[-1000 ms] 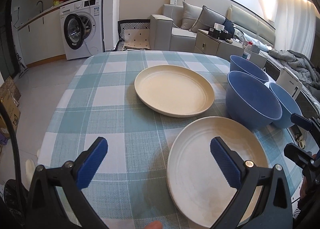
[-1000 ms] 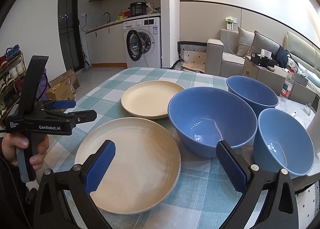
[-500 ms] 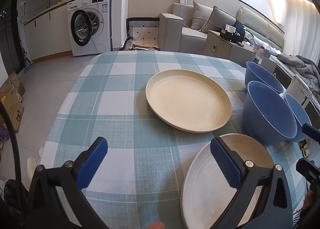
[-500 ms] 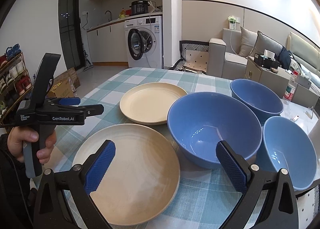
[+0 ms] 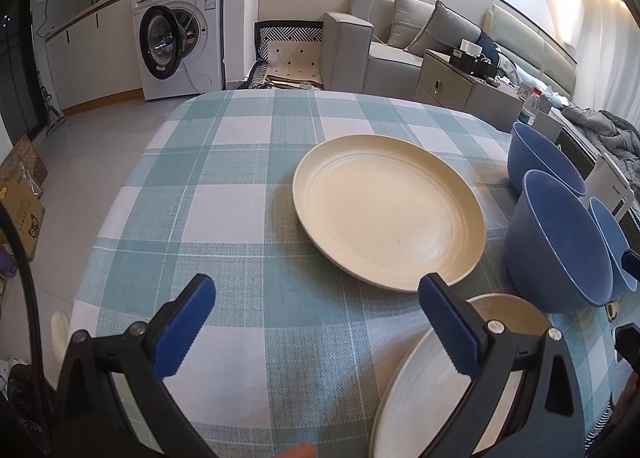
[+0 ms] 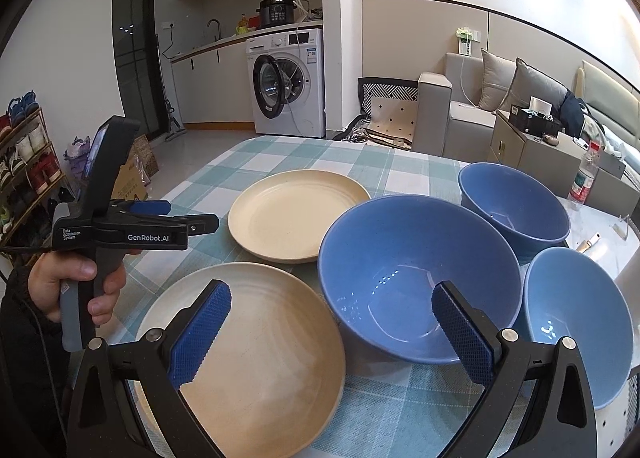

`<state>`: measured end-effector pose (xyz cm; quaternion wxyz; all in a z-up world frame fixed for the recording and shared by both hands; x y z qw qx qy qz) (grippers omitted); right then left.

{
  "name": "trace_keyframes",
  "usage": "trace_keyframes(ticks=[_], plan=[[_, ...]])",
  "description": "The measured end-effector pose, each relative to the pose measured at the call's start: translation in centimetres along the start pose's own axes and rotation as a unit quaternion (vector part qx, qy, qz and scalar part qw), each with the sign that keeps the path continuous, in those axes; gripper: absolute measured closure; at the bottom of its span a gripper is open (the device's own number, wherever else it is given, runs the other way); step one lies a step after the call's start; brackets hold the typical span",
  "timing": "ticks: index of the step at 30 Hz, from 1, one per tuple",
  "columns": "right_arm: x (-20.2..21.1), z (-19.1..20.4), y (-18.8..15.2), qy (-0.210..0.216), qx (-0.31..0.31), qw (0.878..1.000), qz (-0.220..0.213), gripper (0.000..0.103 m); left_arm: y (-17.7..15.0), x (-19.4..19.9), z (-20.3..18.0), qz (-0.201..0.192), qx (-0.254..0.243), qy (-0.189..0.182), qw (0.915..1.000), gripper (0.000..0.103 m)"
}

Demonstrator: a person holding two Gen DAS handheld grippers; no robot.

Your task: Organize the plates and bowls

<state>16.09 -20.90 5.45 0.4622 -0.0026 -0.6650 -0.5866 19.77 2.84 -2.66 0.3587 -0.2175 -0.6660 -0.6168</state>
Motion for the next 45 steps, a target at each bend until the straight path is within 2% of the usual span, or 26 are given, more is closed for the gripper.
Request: trace_keyframes(ticks=[4, 7, 12, 14, 23, 29, 32, 36, 45], plan=[[-0.5, -0.7, 0.3, -0.001, -0.004, 1.0, 0.004, 0.001, 0.4, -0.9, -0.4, 0.005, -0.002, -0.004, 1.0, 0.003], [-0.9, -1.0, 0.4, 0.0, -0.006, 1.0, 0.009, 0.001, 0.5, -1.7, -0.8, 0.014, -0.01, 0.001, 0.9998, 0.012], [-1.4, -1.6, 0.7, -0.001, -0.008, 1.0, 0.014, 0.001, 0.7, -2.9, -1.6, 0.023, -0.024, 0.001, 0.9994, 0.017], [-1.5, -1.8, 0.8, -0.002, -0.008, 1.0, 0.015, 0.001, 0.7, -3.2, -1.8, 0.025, -0.026, -0.001, 0.9993, 0.023], [-2.1, -2.2, 1.5, -0.006, -0.005, 1.0, 0.023, 0.001, 0.9, -5.0, -1.6, 0.045, -0.017, 0.011, 0.9988, 0.038], [-2.3, -2.4, 1.9, -0.01, -0.004, 1.0, 0.025, 0.001, 1.4, -5.6, -1.4, 0.045, -0.013, 0.018, 0.9987, 0.04], [-2.4, -2.5, 2.1, -0.011, -0.005, 1.0, 0.026, 0.001, 1.5, -6.1, -1.3, 0.054, -0.014, 0.02, 0.9983, 0.048], [-2.6, -2.6, 2.1, -0.013, -0.009, 0.999, 0.028, 0.001, 1.4, -6.6, -1.5, 0.06, -0.016, 0.011, 0.998, 0.054], [-3.5, -2.0, 3.2, -0.012, 0.007, 0.999, 0.039, 0.001, 1.5, -6.5, -0.9, 0.055, -0.009, 0.009, 0.9984, 0.056]])
Point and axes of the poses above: each gripper's, at about its wrist camera, not at the fingertips, and x roughly against the way its jaws point, z to its left, y to its top, the point moved 3 cm from there along -x, roughly the way its jaws point, and after that the axes turned 11 degrees about y, right-handed, at the moved point
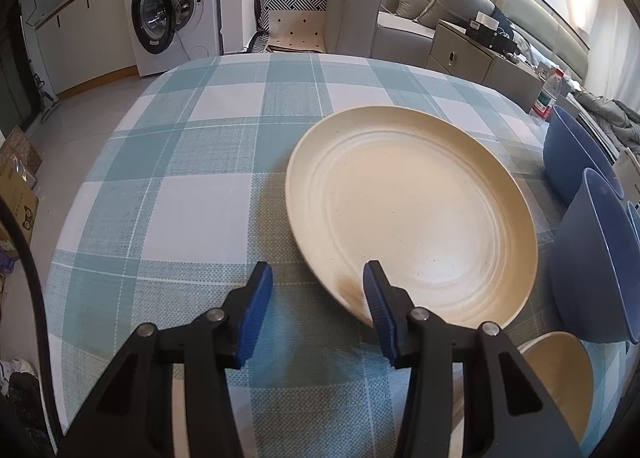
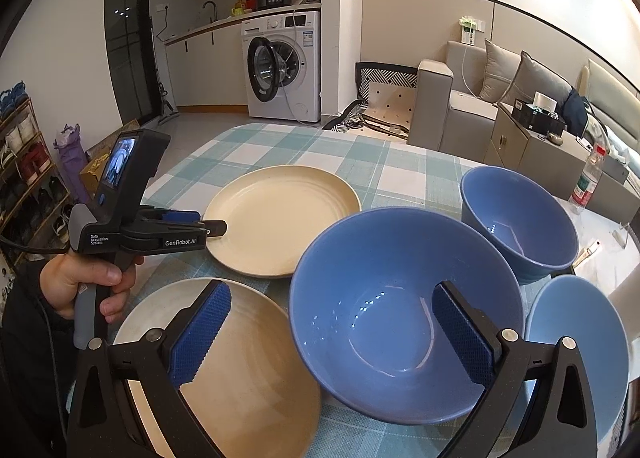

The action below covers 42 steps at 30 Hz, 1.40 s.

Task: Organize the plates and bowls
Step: 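Close the left gripper on the second cream plate rim while the right gripper closes on it too, then lift the second cream plate off the table with both grippers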

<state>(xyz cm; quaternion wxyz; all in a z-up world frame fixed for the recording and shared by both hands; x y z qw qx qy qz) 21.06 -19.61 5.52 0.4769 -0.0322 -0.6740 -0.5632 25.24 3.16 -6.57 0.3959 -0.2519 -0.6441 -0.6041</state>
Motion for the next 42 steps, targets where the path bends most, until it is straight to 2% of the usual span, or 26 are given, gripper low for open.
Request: trace_keyframes(ticks=[13, 20, 25, 38, 41, 42], plan=[[-3.1, 2.9, 2.5, 0.014, 0.031, 0.999, 0.027, 0.001, -1.0, 0.2, 3.7, -0.001, 0.024, 0.005, 0.9997, 0.056], [-5.0, 3.9, 3.4, 0.031, 0.019, 0.999, 0.035, 0.001, -1.5, 0.5, 5.0, -0.005, 0.027, 0.01, 0.9996, 0.055], [-6.1, 4.4, 4.0, 0.042, 0.01, 0.998, 0.041, 0.001, -1.7, 0.7, 5.8, -0.005, 0.018, 0.027, 0.9995, 0.055], [-10.7, 5.7, 4.9, 0.062, -0.003, 0.996, 0.07, 0.001, -2.0, 0.8, 7.2, -0.005, 0.026, 0.028, 0.9993, 0.055], [-11.6, 5.8, 4.9, 0.058, -0.004, 0.995, 0.078, 0.006, -2.0, 0.7, 7.3, -0.007, 0.023, 0.026, 0.9994, 0.055], [-11.9, 5.9, 4.9, 0.049, 0.002, 0.996, 0.081, 0.015, -2.0, 0.7, 7.4, -0.006, 0.023, 0.024, 0.9994, 0.055]])
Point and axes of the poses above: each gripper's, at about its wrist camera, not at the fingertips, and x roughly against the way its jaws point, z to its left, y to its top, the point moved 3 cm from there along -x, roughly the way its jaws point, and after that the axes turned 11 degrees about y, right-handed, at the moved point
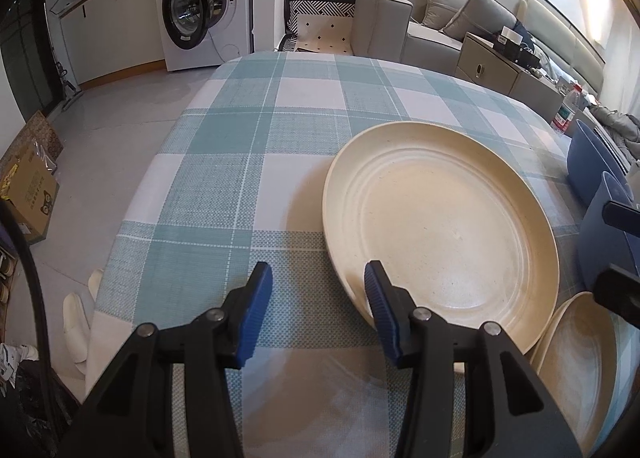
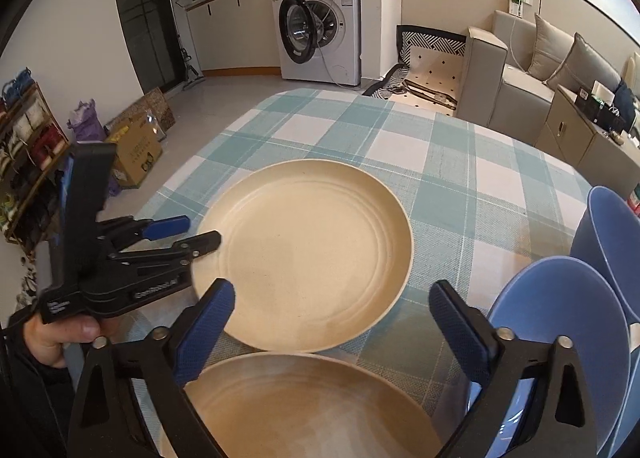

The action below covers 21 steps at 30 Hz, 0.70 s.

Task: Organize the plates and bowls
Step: 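Lift the second cream plate off the table with both grippers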

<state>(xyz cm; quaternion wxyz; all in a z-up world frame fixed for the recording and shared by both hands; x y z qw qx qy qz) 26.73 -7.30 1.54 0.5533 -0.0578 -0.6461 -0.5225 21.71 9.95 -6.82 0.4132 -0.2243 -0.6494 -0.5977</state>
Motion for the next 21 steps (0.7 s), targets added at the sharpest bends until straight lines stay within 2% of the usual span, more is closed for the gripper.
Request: trace_keyframes(ticks=[1, 3, 7, 14, 21], plan=[[-0.4, 0.1, 0.0, -0.009, 0.007, 1.0, 0.006, 0.022, 0.0, 0.0, 0.0, 0.0, 0.0, -0.001, 1.0, 0.055], [-1.0, 0.0, -0.2, -0.016, 0.008, 1.0, 0.017, 0.026, 0.0, 0.0, 0.0, 0.001, 0.0, -0.003, 1.0, 0.055], [-2.2, -0.4, -0.4, -0.022, 0.005, 0.999, 0.037, 0.041, 0.0, 0.0, 0.1, 0.001, -0.001, -0.003, 1.0, 0.055], [-2.8, -0.9, -0.2, -0.051, 0.007, 0.998, 0.042, 0.043, -0.3, -0.5, 0.3, 0.008, -0.003, -0.005, 1.0, 0.055], [-3.0, -1.0, -0.2, -0.058, 0.014, 0.997, 0.047, 0.043, -0.3, -0.5, 0.4, 0.007, -0.004, -0.009, 0.9999, 0.055]])
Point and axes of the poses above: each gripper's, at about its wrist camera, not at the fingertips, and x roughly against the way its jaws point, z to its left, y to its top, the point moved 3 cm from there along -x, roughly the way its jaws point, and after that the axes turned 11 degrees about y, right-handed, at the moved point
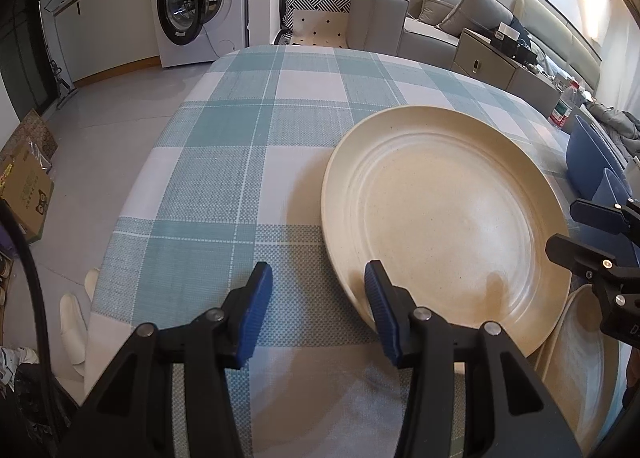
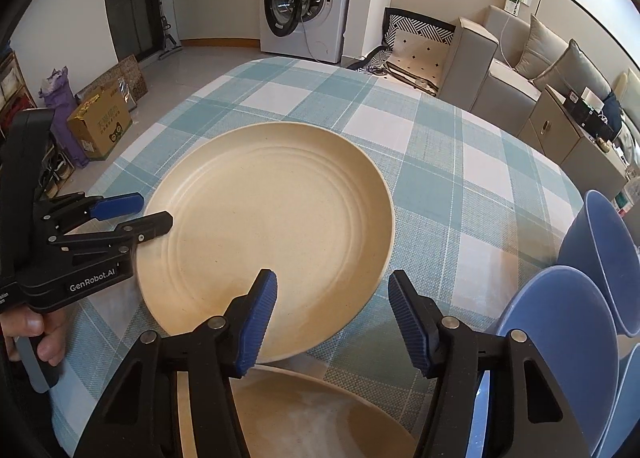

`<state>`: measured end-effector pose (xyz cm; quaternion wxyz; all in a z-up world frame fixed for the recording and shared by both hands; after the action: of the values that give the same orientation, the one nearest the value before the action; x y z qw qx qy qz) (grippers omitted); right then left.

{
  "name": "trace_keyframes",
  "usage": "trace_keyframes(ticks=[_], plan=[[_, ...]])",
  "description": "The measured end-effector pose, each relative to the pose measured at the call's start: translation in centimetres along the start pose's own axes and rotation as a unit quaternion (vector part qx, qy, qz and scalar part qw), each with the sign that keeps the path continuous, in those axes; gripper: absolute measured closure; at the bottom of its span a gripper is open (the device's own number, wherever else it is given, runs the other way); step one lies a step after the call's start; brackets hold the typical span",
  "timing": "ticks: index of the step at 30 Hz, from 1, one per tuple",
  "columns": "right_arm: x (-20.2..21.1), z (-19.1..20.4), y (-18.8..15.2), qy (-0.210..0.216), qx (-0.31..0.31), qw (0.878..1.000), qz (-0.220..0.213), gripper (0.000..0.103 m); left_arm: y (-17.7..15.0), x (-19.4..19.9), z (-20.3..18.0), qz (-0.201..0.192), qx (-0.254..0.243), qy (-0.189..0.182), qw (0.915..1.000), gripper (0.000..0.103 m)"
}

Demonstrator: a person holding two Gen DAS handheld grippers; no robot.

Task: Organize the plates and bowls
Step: 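Lift the second cream plate off the table with both grippers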

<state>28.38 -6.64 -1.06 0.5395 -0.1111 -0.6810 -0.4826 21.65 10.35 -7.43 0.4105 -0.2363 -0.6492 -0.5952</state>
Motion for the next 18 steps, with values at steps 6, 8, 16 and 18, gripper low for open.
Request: trace_keyframes(ticks=[6, 8, 16, 18], plan=[[-0.5, 0.0, 0.3, -0.007, 0.002, 1.0, 0.009, 0.043, 0.1, -0.1, 0.5, 0.001, 0.003, -0.002, 1.0, 0.055], [-0.6, 0.1, 0.3, -0.006, 0.003, 1.0, 0.011, 0.043, 0.2, -0.1, 0.9, 0.002, 0.007, -0.002, 1.0, 0.054], [-1.0, 1.1, 0.7, 0.0, 0.017, 1.0, 0.014, 0.043, 0.2, -0.2, 1.9, 0.003, 0.012, 0.0, 0.9999, 0.054], [-1.3, 1.4, 0.8, 0.004, 0.018, 1.0, 0.016, 0.043, 0.2, -0.2, 2.1, 0.004, 0.013, 0.0, 0.9999, 0.054]])
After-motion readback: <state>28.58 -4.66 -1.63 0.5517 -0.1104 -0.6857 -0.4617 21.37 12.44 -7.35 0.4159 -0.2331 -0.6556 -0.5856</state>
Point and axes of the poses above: each gripper's, at about its wrist camera, not at the fingertips, and x roughly against the way its jaws point, z to its left, y to its top, the point moved 3 cm from there along -x, roughly the way its jaws point, and after that the axes turned 11 degrees about y, right-handed, at the moved point
